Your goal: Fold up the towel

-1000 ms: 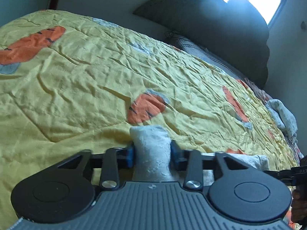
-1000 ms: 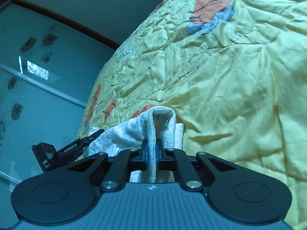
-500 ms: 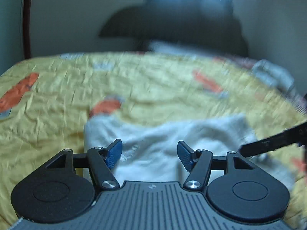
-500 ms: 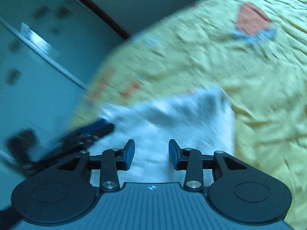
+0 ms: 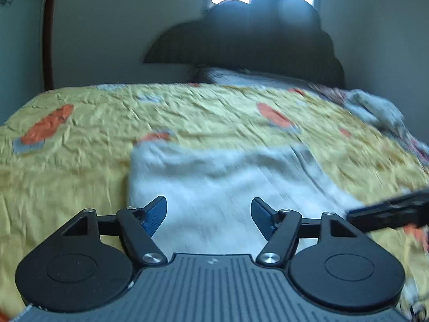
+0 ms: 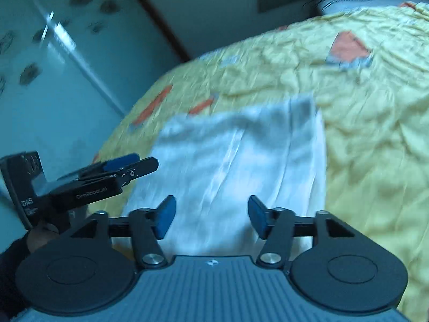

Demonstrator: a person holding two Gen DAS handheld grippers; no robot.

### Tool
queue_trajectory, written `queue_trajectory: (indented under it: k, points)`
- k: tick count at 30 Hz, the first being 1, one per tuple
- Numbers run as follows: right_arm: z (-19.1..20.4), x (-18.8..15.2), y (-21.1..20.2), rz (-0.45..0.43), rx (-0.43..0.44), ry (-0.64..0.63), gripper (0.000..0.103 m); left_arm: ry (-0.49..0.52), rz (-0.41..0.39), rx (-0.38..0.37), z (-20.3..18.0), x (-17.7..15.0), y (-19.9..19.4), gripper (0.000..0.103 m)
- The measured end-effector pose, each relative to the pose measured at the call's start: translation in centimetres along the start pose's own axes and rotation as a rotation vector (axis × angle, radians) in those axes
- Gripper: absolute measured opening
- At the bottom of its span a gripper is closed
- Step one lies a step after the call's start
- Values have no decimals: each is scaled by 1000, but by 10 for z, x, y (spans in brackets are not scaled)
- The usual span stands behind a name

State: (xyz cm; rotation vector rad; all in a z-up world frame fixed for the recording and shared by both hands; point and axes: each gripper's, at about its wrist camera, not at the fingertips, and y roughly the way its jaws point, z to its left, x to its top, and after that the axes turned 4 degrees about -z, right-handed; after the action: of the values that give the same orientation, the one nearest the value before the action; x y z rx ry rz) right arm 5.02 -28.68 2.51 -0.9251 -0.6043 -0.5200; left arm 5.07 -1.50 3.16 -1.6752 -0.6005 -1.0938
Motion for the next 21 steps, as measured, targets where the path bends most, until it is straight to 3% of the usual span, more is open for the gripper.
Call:
queue_trajectory:
  k: [3,5,8,9,11,14,17,19,21]
  points:
    - [-6,-16,9,6,-8,27,59,38,67,-21,-15,-29,-3,76]
    - [-14,-20,14,-11,16,37,59,47,26,9,-17,-45,-1,81]
    - [-16,-16,14,-5,24,52,58,25,45,15,-13,-39,7,86]
    - [-15,-13,12,-4,20,67,58,20,60,13,-12,-35,8,85]
    - [-10,-11,-3,-35,0,102,59,17,68,29,-13,-30,-1,75]
    - [1,-12,-27,-98,-24,71,59,31,25,24,-14,-30,-29,77]
    - [2,-15,-38,-104,-71,47,60,61,5,37,-17,-37,-50,78]
    - [-9,-17,-43,-110,-85,88,61,-6,22,22,-7,-40,-58,78]
    - [-32,-17,-46,-109,-60,195,61,-149,44,-8,15,-38,-60,78]
